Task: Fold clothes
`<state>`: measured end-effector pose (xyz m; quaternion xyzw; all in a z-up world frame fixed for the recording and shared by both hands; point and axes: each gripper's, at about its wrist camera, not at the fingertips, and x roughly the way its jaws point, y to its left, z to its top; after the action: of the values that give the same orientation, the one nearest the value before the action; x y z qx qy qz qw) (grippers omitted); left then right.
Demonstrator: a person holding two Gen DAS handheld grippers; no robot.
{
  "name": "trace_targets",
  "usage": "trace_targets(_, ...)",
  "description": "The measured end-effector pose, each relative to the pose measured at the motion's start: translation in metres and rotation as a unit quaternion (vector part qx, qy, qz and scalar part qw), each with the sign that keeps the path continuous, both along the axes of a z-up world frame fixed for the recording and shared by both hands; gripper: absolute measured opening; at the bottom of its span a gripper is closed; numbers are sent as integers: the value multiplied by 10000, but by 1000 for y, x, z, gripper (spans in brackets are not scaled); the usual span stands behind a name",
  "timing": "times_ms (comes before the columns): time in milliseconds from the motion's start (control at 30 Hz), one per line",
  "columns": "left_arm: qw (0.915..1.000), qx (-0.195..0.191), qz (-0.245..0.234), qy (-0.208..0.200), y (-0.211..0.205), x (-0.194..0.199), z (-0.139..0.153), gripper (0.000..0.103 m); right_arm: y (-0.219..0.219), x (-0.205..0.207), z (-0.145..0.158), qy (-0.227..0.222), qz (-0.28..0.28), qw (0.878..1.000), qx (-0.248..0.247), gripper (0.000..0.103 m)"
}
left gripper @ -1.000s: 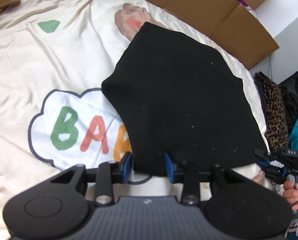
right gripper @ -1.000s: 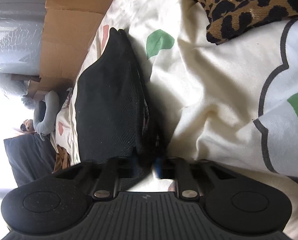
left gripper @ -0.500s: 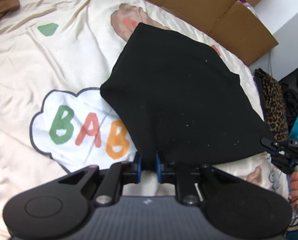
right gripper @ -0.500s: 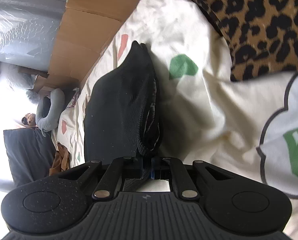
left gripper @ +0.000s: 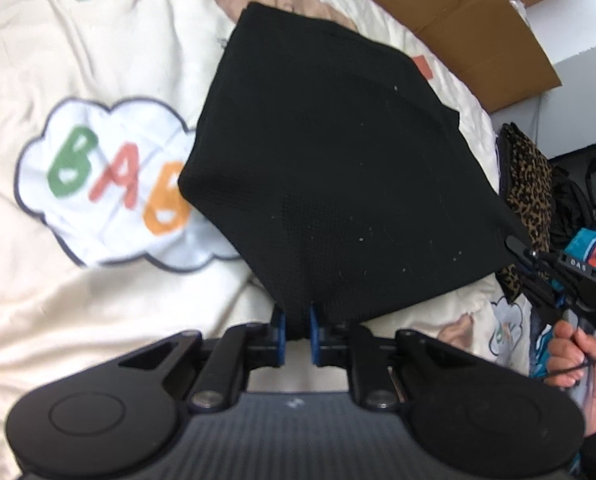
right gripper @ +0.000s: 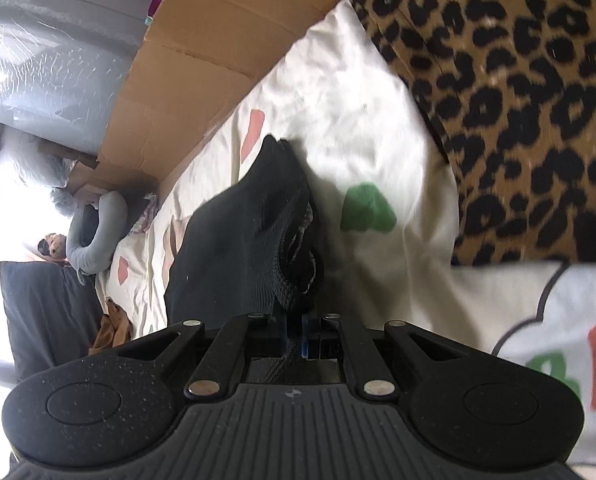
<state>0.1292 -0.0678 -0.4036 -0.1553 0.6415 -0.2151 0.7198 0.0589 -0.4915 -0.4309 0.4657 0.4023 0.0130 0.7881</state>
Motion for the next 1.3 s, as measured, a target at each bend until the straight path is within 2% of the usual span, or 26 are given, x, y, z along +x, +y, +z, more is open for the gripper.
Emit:
trace_targets(167,9994,-19,-30,331,-2,-14,0,11,-7,4,5,-38,-115,9998,-133,4)
trace_targets(400,9983,-113,-220,528,-26,-27,6,10,-20,14,16,-129,-235,9989,-388,4)
trace_targets(667,9934,-237,-60,1119,-48,-30,1,10,-31,28,28,-192,-187,9974,-672,4)
trace_targets(1100,9889,-330,-423,1388,-68,-50,7,9,-49,13,37,143,-216,9951,-951,4)
trace_targets(1300,9889,-316,-737,1253,-71,-57,2,10,-54,6,22,451,-285,9934,-1019,4)
